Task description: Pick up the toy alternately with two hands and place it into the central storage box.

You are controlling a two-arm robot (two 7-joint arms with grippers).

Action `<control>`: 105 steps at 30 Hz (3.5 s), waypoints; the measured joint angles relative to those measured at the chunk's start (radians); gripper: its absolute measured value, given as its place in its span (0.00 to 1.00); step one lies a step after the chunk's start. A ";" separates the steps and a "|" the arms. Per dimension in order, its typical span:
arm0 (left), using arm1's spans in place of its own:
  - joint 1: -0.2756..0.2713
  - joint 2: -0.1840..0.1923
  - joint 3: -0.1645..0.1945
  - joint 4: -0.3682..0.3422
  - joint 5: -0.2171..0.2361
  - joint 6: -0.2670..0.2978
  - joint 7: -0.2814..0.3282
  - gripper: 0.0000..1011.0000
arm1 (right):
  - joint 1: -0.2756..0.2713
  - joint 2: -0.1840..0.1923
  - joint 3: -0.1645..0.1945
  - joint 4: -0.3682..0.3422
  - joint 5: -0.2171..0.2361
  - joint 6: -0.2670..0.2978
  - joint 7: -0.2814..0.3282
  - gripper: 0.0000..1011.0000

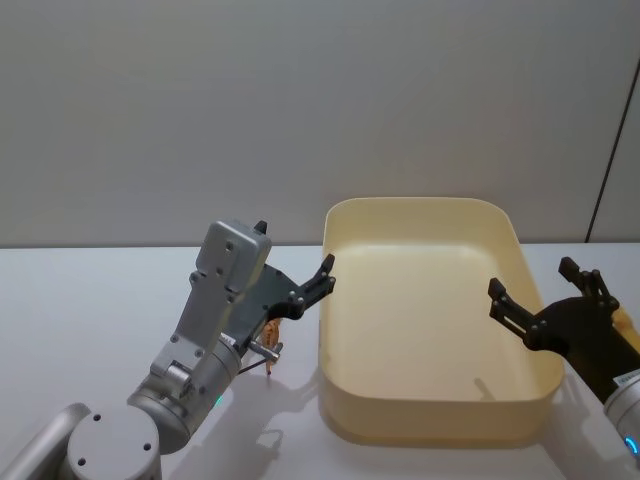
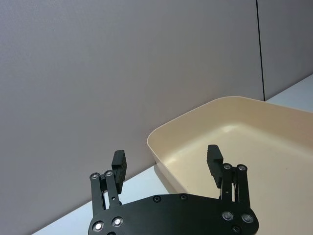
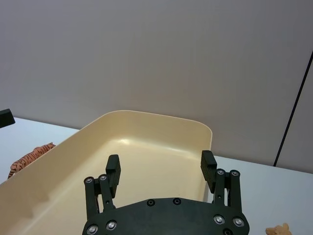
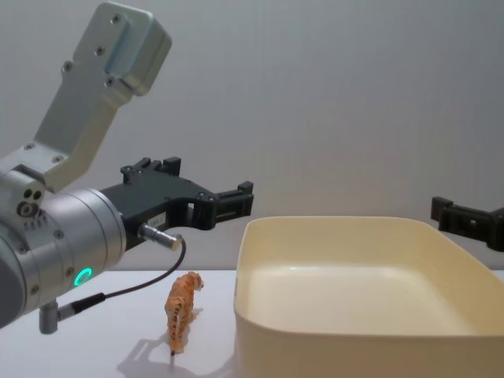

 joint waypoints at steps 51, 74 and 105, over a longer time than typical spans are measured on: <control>0.000 0.000 0.000 0.000 0.000 0.000 0.000 0.99 | -0.153 0.119 0.111 -0.107 0.092 0.029 -0.165 0.99; 0.000 0.000 0.000 0.000 0.000 0.000 0.000 0.99 | -0.153 0.139 0.138 -0.041 0.079 0.104 -0.150 0.99; 0.000 0.000 0.000 0.000 0.000 0.000 0.000 0.99 | -0.048 0.064 0.100 0.145 -0.005 0.130 -0.122 0.76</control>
